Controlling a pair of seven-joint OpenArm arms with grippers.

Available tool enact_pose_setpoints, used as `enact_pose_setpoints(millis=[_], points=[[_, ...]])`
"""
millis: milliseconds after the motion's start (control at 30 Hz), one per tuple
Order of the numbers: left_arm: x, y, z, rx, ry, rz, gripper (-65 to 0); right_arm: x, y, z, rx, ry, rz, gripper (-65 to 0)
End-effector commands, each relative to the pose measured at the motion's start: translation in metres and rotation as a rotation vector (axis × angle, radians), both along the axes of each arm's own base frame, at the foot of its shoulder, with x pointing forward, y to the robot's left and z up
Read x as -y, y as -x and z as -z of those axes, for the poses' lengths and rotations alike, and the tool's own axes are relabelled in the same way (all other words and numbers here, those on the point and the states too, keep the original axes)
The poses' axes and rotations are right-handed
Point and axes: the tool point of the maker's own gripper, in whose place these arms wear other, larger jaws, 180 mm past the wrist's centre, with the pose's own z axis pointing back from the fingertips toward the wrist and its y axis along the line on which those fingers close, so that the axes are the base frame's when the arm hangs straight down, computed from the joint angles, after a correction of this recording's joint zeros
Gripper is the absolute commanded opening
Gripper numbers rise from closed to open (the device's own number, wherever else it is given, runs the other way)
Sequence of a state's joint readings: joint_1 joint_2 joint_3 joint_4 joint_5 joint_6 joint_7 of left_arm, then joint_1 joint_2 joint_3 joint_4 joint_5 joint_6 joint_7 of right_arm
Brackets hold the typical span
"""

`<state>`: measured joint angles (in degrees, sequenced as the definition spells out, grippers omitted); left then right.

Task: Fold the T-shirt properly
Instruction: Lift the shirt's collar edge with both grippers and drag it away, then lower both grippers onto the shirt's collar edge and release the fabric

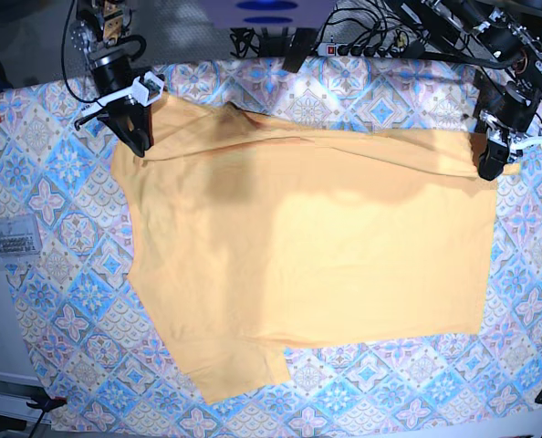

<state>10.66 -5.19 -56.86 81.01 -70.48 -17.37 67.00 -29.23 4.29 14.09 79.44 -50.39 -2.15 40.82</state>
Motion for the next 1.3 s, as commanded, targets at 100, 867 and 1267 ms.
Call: enact_pose_setpoints(millis=[100, 867, 1267], points=[[-0.003, -0.004, -0.005, 0.009, -0.034, -0.003, -65.0, 0.006, -0.017, -0.012, 0.048, 0.012, 0.023, -64.8], [-0.004, -0.031, -0.019, 0.066, -0.047, -0.004, -65.0, -0.01, -0.08, -0.019, 0.108, -0.064, 0.033, -64.8], [-0.004, -0.033, -0.02, 0.07, -0.046, -0.004, -65.0, -0.023, -0.109, -0.027, 0.146, -0.048, 0.015, -64.8]])
